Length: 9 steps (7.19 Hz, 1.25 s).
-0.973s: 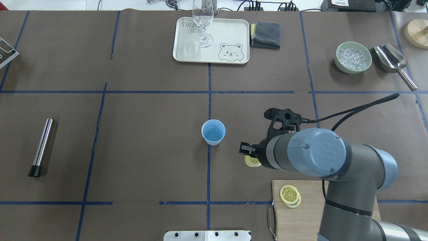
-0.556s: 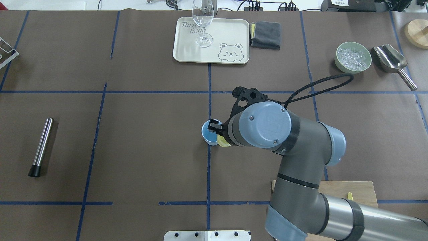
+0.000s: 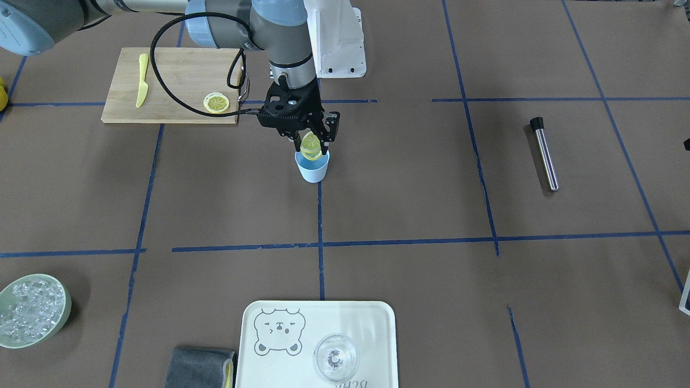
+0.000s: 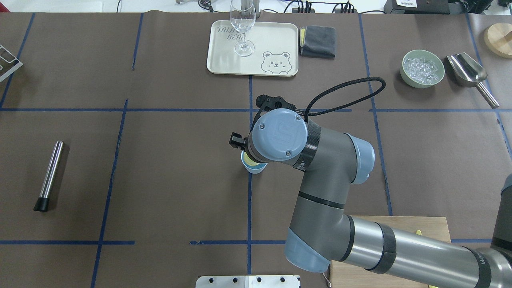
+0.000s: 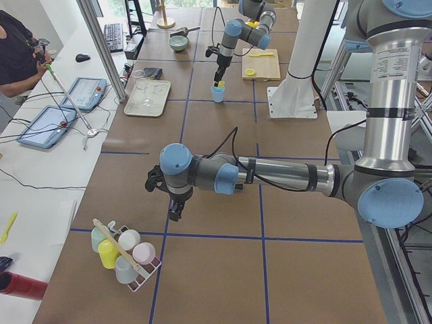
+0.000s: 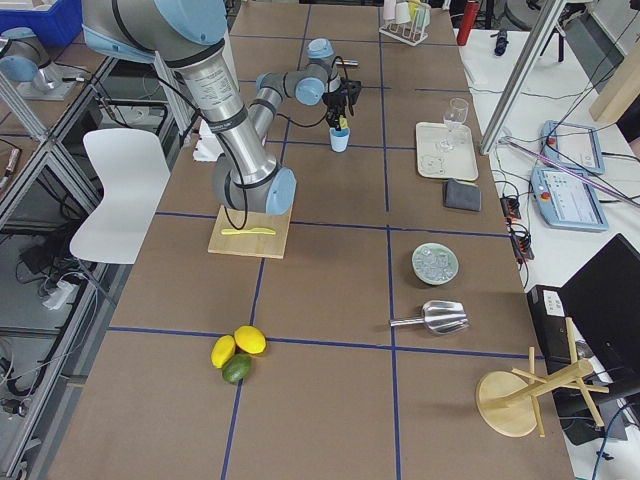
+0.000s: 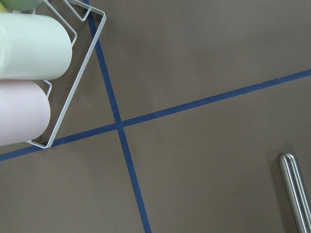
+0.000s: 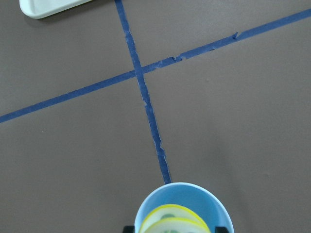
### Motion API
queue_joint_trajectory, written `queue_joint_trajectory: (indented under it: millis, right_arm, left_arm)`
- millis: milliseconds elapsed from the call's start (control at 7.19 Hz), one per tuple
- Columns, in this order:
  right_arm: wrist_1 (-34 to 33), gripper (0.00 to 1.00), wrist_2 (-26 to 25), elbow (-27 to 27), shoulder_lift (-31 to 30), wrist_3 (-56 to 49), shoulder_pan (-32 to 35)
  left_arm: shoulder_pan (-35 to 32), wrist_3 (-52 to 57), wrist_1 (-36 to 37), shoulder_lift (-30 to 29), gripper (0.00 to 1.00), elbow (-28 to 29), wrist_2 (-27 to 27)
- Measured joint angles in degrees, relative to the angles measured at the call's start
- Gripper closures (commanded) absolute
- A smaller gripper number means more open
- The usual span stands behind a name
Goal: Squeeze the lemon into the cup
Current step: 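Open the right gripper to drop the lemon slice into the cup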
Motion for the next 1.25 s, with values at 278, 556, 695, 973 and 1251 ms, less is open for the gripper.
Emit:
queue_joint_trajectory:
  millis: [278, 556, 695, 973, 1251]
  right_arm:
    - [0.01, 0.16, 0.08, -0.38, -0.32, -0.29, 0.02]
    - [0.01, 0.00, 0.18, -0.80, -0.49, -0.47, 0.02]
    - [0.06, 0.00, 0.54, -0.81, -0.52, -0.59, 0.17]
    - [1.33, 0.00, 4.70, 1.68, -3.74, -2.81, 2.17]
    - [3.35, 0.00, 10.10, 9.19, -13.19, -9.34, 6.81]
  left_arm:
    - [0.00, -0.03, 0.00, 0.00, 0.00, 0.00, 0.00]
    - [0.07, -0.08, -0.02, -0.06, 0.00, 0.00, 0.00]
    - [0.79, -0.29, -0.56, -0.30, 0.00, 0.26, 0.00]
    - [5.82, -7.48, -9.88, -0.79, 0.00, 2.55, 0.15]
    - [15.79, -26.53, -24.80, -1.34, 0.00, 5.60, 0.63]
